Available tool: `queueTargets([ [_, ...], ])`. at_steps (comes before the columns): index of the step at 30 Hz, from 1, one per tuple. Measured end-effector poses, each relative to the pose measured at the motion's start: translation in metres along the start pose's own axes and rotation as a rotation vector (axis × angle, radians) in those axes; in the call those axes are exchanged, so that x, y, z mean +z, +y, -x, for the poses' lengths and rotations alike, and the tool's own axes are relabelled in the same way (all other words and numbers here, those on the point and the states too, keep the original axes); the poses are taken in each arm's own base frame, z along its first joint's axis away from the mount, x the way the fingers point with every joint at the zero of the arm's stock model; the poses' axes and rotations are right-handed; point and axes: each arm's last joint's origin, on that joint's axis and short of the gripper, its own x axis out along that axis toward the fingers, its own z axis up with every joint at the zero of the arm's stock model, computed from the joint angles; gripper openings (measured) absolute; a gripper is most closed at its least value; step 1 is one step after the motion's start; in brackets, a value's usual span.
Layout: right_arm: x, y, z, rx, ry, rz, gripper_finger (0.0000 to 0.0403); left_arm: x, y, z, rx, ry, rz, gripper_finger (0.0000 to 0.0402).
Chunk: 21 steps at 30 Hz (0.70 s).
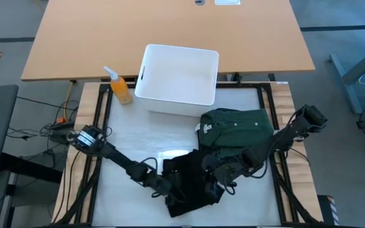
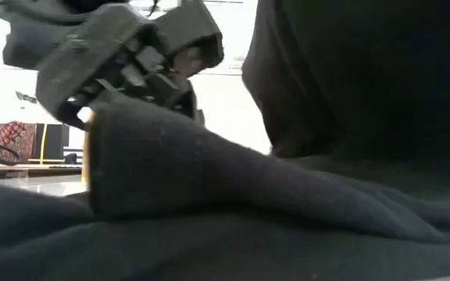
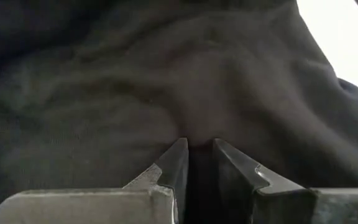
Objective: Fold laundry
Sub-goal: Fold the black shirt from the white laundry organizer
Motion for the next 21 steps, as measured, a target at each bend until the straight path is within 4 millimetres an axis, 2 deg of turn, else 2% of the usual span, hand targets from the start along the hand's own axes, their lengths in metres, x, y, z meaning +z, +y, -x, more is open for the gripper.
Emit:
queueTargets([
  [4, -0.007, -0.002, -0.023, -0.011, 0.022, -0.004, 0.0040, 0.010, 0.010, -0.007, -0.034, 0.000, -0.009, 0.0066],
  [7, -0.015, -0.007, -0.041, -0.045, 0.054, -0.016, 0.0040, 0.016, 0.014, -0.004, -0.045, -0.003, -0.023, 0.0066],
  [10, -0.018, -0.012, -0.055, -0.062, 0.057, -0.025, 0.0040, 0.024, 0.015, 0.007, -0.045, 0.019, -0.052, 0.0066],
  [14, -0.019, -0.015, -0.062, -0.067, 0.057, -0.024, 0.0040, 0.038, 0.016, 0.039, -0.040, 0.088, -0.078, 0.0066],
  [18, -0.019, -0.014, -0.061, -0.064, 0.055, -0.015, 0.0040, 0.047, 0.011, 0.082, -0.028, 0.154, -0.094, 0.0066],
  [21, -0.016, -0.012, -0.060, -0.045, 0.037, -0.009, 0.0040, 0.034, 0.006, 0.101, -0.002, 0.197, -0.079, 0.0066],
])
